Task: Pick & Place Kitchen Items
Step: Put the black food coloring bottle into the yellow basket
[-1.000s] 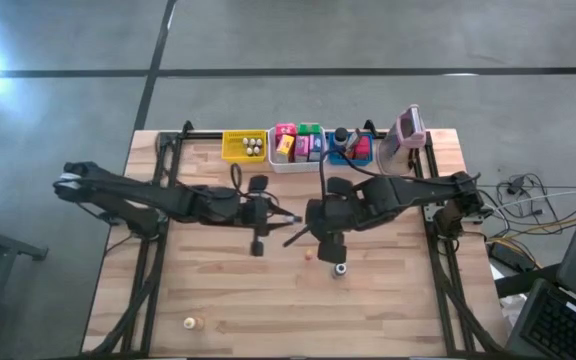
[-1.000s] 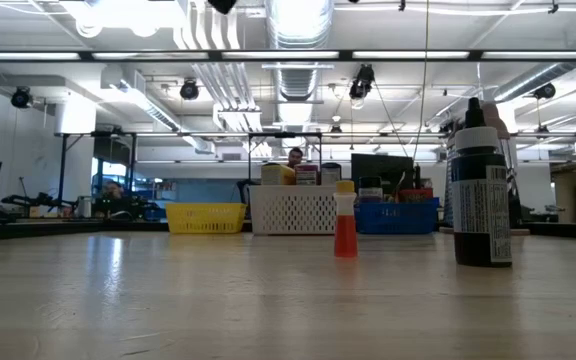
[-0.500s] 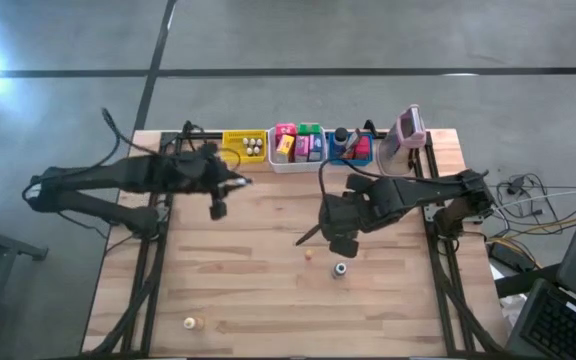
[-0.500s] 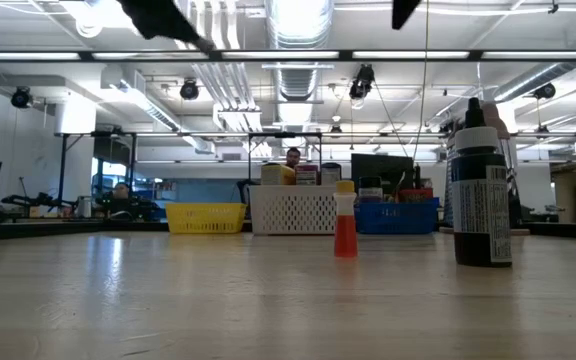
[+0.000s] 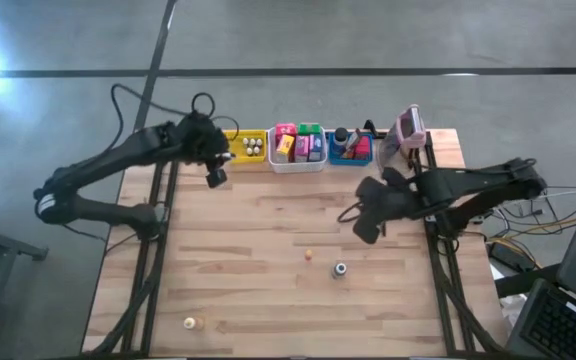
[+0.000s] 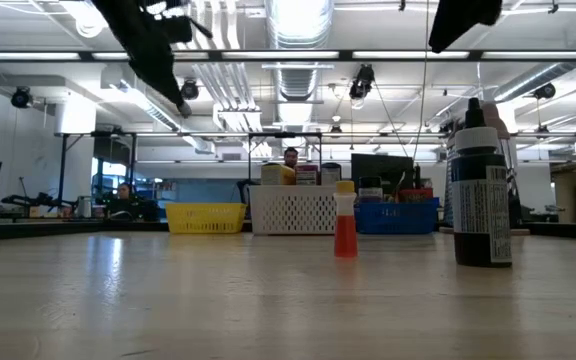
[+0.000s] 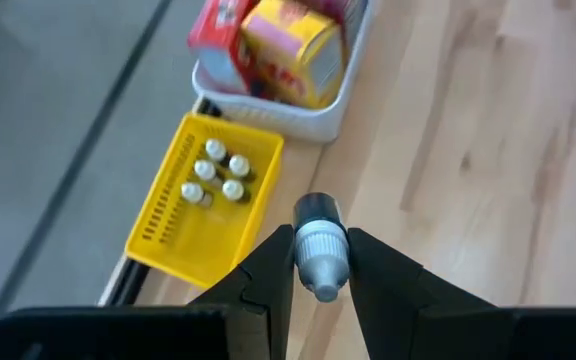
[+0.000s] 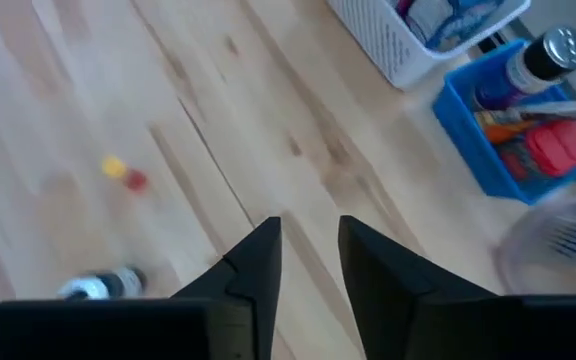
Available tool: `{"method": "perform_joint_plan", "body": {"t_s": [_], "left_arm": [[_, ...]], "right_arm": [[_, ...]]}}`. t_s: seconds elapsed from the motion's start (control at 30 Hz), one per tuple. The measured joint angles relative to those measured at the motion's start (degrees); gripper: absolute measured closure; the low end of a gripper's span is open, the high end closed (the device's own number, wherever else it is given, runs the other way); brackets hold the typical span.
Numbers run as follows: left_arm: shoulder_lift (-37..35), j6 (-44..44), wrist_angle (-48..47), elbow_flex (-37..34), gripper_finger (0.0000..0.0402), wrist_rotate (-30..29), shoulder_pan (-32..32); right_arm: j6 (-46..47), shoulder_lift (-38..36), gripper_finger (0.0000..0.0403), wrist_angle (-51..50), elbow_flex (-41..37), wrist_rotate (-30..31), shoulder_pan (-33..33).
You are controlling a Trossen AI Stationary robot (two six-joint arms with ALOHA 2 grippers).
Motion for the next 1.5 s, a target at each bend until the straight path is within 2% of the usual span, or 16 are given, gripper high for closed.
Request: {"method": "perform_joint_plan", "body": {"t_s": [0.13, 0.27, 0.47, 0.63, 0.97, 1.27, 1.5], "left_arm": [[5.05, 2.56, -0.14, 0.87, 0.0307, 4.92, 6.42], [11.12, 4.95, -0.30, 2.75, 0.0307, 8.65, 10.69], [19.68, 5.96, -0.34, 6.03, 0.0307, 8.90, 14.66], [25.82, 5.62, 0.32, 7.37, 0.0307, 8.89, 16.80], [33.16, 3.72, 3.93, 8.23, 0.0307, 6.58, 17.91], [35.56, 3.76, 6.48, 8.66, 0.0307, 6.21, 17.91], [37.25, 3.71, 6.49, 8.18, 0.0307, 6.05, 17.91]], "right_arm": [[-0.92, -7.62, 0.0315, 9.47, -8.98, 0.11, -1.16], [-0.95, -13.50, 0.0323, 14.16, -15.86, 0.14, -2.67], [-1.16, -19.61, 0.0332, 21.16, -24.14, 0.12, -4.67], [-1.18, -21.93, 0.0338, 23.70, -28.74, 0.05, -6.01], [-2.70, -22.19, 0.0321, 24.22, -31.21, 0.07, -7.49], [-7.04, -22.19, 0.0306, 27.78, -31.28, 0.14, -9.16], [-8.48, -22.19, 0.0317, 27.98, -31.28, 0.16, -10.51]]}}
